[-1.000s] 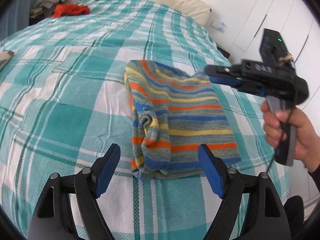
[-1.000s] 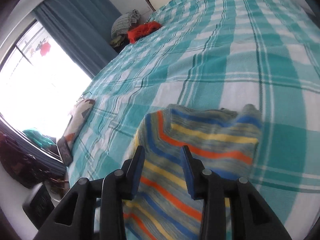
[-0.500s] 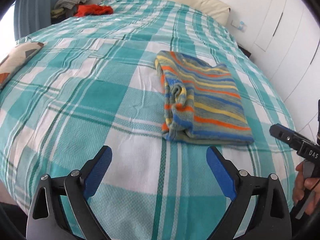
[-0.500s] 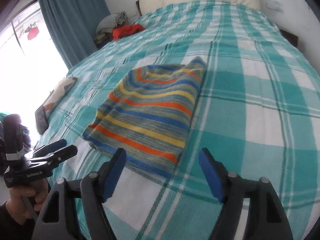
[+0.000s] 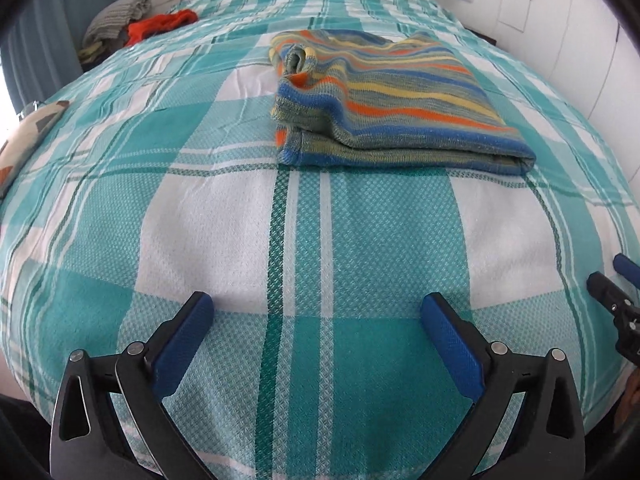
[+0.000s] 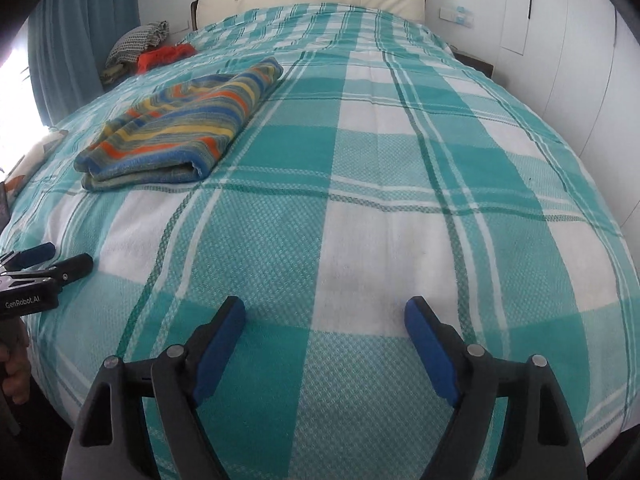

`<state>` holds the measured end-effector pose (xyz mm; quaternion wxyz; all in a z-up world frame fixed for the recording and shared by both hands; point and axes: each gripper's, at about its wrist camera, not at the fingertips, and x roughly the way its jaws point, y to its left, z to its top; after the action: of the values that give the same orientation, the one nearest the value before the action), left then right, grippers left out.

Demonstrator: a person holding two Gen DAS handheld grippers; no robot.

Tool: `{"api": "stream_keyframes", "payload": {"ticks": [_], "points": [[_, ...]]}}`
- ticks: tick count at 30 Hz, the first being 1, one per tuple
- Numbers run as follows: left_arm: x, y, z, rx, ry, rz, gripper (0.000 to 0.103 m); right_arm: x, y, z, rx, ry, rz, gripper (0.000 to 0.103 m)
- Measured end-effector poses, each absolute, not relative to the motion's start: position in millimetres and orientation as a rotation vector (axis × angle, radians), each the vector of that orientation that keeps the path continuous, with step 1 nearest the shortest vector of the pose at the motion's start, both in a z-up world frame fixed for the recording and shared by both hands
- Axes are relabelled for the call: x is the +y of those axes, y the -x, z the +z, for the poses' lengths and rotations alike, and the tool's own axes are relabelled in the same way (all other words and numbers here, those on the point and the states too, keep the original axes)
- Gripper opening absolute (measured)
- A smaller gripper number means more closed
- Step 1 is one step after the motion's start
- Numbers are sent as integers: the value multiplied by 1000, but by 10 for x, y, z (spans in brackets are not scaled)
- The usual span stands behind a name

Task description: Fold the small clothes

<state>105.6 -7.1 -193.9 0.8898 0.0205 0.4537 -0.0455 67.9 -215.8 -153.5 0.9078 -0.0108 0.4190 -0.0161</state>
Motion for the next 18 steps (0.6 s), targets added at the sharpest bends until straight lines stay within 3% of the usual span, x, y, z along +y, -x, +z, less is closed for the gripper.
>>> {"api": "stream_keyframes", "payload": {"ticks": [5,18], "points": [[-97,-1025,-1956,924,-66,-88,102,-2138,-658,-1626,851,26,-35,91],[-119,-1029,-1968,928,-86,-87,102,-2065,-622,-1689,808,80,-50,93]]}}
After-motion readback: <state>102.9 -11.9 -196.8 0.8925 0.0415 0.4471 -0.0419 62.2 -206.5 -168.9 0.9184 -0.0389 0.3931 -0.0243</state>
